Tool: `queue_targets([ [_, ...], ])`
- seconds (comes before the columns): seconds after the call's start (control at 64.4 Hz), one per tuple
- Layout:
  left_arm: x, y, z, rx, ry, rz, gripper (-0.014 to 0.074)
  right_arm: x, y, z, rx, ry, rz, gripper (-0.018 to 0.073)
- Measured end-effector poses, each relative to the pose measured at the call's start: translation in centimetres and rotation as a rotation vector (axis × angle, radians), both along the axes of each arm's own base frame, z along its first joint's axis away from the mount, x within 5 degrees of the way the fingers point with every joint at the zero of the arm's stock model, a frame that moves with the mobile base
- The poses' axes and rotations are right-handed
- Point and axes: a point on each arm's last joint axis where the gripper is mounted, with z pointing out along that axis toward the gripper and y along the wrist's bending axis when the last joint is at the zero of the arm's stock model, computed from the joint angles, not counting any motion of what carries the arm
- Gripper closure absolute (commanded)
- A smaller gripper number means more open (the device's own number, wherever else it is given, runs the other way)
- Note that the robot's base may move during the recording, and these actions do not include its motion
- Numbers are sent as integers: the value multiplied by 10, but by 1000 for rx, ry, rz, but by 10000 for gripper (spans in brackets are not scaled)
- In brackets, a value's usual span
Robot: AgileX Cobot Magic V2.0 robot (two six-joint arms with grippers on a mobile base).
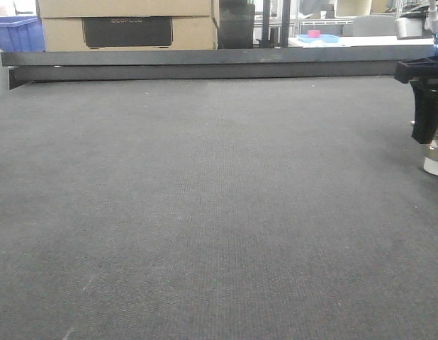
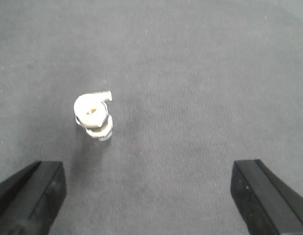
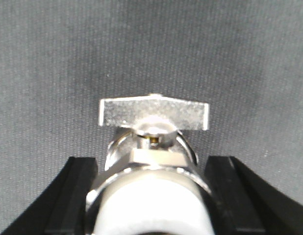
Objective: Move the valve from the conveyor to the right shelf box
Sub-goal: 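Close right then left gripper around each silver valve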
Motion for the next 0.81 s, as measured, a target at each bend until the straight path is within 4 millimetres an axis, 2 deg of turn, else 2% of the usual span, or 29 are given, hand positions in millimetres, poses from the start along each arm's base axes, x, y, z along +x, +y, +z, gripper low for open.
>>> queue_targets([
  [0.233,0,3,-3,2,83,16,15,-5,0,6,-4,3,4,714],
  [0.357,11,14,-3,-5,156,73,15,-18,1,16,-6,-32,10,714],
  [0.621,56,40,-10,32,282,91,15,-73,19,32,0,-125,71,714],
  [0.807,100,47,-33,32,378,64,15,-108,31,47,17,-199,125,714],
])
